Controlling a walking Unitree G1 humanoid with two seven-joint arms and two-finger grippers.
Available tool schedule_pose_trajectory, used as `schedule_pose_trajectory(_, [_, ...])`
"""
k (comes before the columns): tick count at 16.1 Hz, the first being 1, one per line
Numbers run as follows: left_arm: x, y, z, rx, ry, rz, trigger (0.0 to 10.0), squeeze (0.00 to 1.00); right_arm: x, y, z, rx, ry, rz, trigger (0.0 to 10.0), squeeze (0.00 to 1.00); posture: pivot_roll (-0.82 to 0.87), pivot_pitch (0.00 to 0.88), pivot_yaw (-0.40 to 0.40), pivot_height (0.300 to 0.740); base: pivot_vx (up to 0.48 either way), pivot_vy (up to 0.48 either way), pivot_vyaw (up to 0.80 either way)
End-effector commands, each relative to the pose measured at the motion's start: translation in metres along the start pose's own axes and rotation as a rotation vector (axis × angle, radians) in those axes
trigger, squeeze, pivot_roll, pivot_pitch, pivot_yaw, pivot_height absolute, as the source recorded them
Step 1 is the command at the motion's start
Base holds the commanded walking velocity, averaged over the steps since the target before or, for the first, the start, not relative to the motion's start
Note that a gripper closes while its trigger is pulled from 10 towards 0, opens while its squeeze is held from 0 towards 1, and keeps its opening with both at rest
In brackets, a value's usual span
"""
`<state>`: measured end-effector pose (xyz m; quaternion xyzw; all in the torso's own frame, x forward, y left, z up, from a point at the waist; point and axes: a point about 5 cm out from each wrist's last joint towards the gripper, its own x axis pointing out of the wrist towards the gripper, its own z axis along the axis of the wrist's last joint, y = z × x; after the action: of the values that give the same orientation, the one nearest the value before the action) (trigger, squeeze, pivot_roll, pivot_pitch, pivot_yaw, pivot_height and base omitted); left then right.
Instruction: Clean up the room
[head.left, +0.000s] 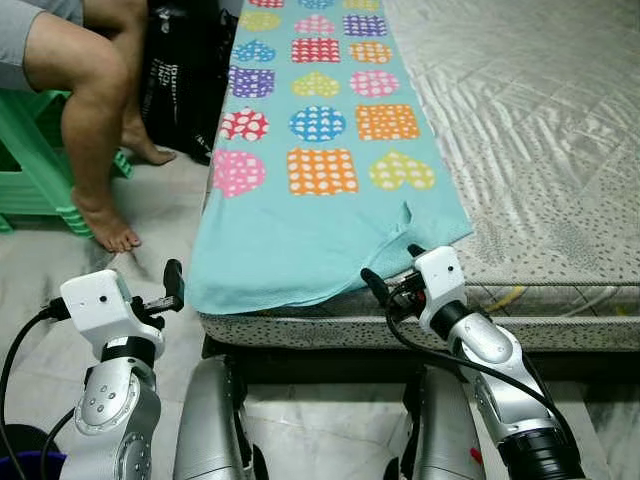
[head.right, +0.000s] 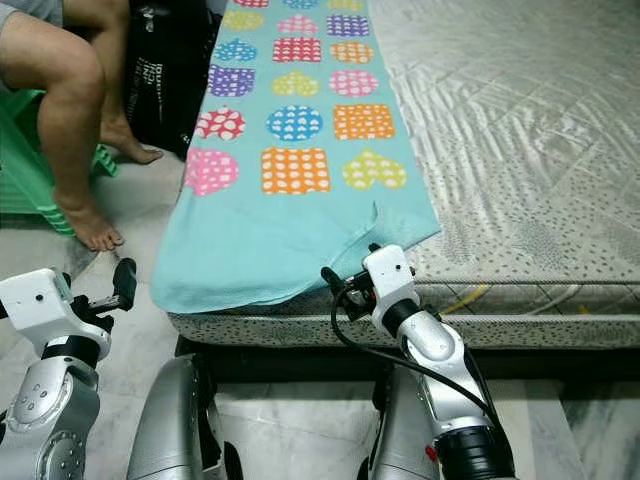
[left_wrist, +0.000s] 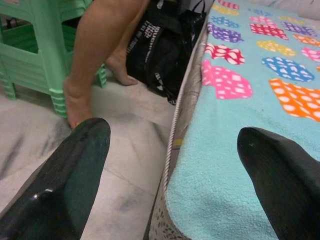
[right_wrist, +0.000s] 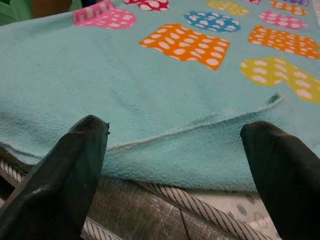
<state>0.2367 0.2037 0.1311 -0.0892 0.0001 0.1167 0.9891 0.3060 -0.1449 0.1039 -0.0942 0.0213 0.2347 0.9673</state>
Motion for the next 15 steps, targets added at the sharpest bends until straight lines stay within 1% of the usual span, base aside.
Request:
schedule_pose_trajectory(1, [0.000, 0.002, -0.002, 0.002, 0.011, 0.023, 10.0, 0.00, 0.002, -0.003, 0.001, 0.006, -0.001, -0.013, 10.0, 0.00, -0.10, 0.137, -0.003, 0.483, 0.000, 0.000, 0.00])
schedule_pose_trajectory(3, [0.000, 0.001, -0.002, 0.007, 0.018, 0.030, 10.0, 0.00, 0.006, -0.004, 0.007, 0.013, -0.017, -0.016, 10.0, 0.00, -0.09, 0.140, -0.008, 0.483, 0.000, 0.000, 0.00])
schedule_pose_trajectory(4, [0.000, 0.000, 0.000, 0.016, 0.008, 0.020, 10.0, 0.00, 0.011, -0.003, 0.012, 0.039, -0.032, 0.004, 10.0, 0.00, -0.08, 0.145, -0.010, 0.483, 0.000, 0.000, 0.00])
schedule_pose_trajectory(5, [-0.001, -0.001, 0.001, 0.024, 0.001, 0.014, 10.0, 0.00, 0.014, -0.003, 0.014, 0.034, -0.034, 0.008, 10.0, 0.00, -0.07, 0.150, -0.009, 0.483, 0.000, 0.000, 0.00])
schedule_pose_trajectory(6, [-0.002, -0.001, 0.002, 0.030, -0.003, 0.009, 10.0, 0.00, 0.016, -0.003, 0.016, 0.024, -0.035, 0.004, 10.0, 0.00, -0.07, 0.154, -0.009, 0.478, 0.000, 0.000, 0.00])
schedule_pose_trajectory(9, [-0.007, 0.001, 0.004, 0.035, 0.000, 0.013, 10.0, 0.00, 0.025, 0.001, 0.021, 0.040, -0.058, 0.011, 10.0, 0.00, -0.04, 0.166, -0.006, 0.448, 0.000, 0.000, 0.00])
schedule_pose_trajectory(11, [-0.009, 0.004, 0.008, 0.062, -0.010, 0.017, 10.0, 0.00, 0.034, 0.002, 0.029, 0.072, -0.084, -0.003, 10.0, 0.00, -0.03, 0.171, -0.003, 0.448, 0.000, 0.000, 0.00])
schedule_pose_trajectory(13, [-0.011, 0.005, 0.013, 0.096, -0.035, 0.018, 10.0, 0.00, 0.041, 0.007, 0.039, 0.091, -0.114, 0.008, 10.0, 0.00, -0.02, 0.175, 0.004, 0.448, 0.000, 0.000, 0.00])
schedule_pose_trajectory(15, [-0.015, 0.003, 0.021, 0.128, -0.062, 0.021, 10.0, 0.00, 0.055, 0.019, 0.054, 0.132, -0.147, 0.014, 10.0, 0.00, 0.01, 0.177, 0.012, 0.448, 0.000, 0.000, 0.00])
